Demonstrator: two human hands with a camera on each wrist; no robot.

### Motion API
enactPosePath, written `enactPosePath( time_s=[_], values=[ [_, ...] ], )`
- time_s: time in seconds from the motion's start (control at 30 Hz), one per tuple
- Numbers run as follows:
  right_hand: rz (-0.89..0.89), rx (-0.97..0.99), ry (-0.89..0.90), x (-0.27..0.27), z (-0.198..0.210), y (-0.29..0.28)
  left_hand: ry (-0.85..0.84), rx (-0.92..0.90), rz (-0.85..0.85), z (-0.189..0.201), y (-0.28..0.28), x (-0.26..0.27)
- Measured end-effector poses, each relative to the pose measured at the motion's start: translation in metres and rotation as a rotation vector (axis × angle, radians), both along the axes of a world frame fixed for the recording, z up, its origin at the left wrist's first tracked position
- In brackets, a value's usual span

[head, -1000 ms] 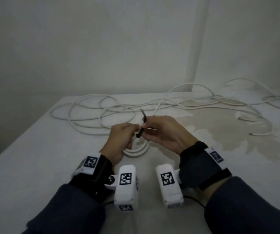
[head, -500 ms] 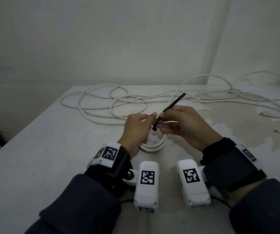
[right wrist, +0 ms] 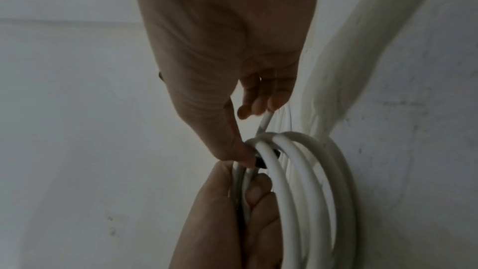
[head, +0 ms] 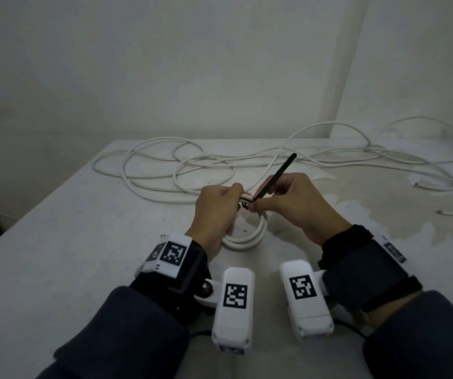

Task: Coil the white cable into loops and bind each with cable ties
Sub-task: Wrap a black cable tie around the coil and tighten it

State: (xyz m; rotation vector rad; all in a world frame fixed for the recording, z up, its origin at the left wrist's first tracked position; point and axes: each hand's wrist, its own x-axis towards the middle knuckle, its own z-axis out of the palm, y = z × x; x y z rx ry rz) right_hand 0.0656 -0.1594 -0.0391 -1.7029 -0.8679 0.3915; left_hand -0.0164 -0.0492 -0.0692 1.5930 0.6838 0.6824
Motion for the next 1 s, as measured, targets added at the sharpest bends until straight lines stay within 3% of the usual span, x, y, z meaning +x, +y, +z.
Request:
enactPosePath(
  time_s=[0.2, 0.4, 0.53, 0.73, 1.0],
  values=[
    [0.015, 0.046, -0.027, 0.0024, -0.0023, 0.0004, -0.013, 0.036, 0.003, 0.0044, -0.0046, -0.0004],
    [-0.002, 0.042, -0.127, 0.0046, -0.0054, 0.0017, 0.004, -0.131, -0.048, 0.0045, -0.0073, -0.0005],
    [-0.001, 0.042, -0.158, 0.0043, -0.0061, 0.0017, 0.001, -0.131, -0.029, 0.0067, -0.0085, -0.0018],
    [-0.007, 0.081, -0.131, 0.0046, -0.0072, 0.0021, 0.041, 0.055, 0.008, 0.0085, -0.008, -0.0003],
    [0.021, 0.077, -0.05, 0.003, -0.0061, 0.0011, -0.049, -0.101, -0.012, 0.0059, -0.0071, -0.002]
  ],
)
